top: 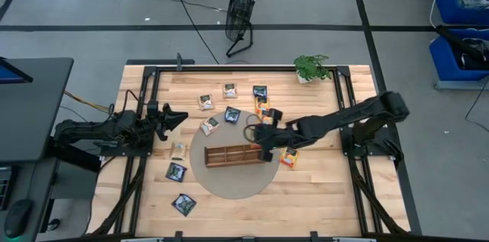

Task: Pick & Place Tea
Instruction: Put the orange tea bag into the right section of the wooden organizer

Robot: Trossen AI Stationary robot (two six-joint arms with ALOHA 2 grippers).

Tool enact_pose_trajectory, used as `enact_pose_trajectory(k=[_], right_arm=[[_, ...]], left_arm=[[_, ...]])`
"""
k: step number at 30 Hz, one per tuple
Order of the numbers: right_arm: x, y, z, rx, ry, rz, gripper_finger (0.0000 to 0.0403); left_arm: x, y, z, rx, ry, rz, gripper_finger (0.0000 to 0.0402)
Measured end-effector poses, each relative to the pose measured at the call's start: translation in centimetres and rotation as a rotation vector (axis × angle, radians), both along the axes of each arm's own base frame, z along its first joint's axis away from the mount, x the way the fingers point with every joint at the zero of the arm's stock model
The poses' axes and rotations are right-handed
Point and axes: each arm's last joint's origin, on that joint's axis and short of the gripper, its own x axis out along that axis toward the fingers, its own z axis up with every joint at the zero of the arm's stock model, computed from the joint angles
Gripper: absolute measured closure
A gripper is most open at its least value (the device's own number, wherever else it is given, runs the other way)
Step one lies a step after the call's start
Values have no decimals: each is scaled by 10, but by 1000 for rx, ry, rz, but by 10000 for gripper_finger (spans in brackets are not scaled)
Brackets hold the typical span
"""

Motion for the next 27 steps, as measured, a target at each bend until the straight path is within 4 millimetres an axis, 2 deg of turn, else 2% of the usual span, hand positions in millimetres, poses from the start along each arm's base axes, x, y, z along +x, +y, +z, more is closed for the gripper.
enact_pose_trajectory(k=[4,8,14,27], right_arm=[[20,2,-13,-16,43,-12,403],[30,4,-27,-29,67,-12,403],[29,6,-44,-43,175,-2,403],[34,5,-43,-83,139,31,403]], left_arm=[[0,0,0,0,2,0,342],[0,0,0,0,3,1,342],[0,0,0,0,3,1,342],[0,0,0,-1,3,3,342]])
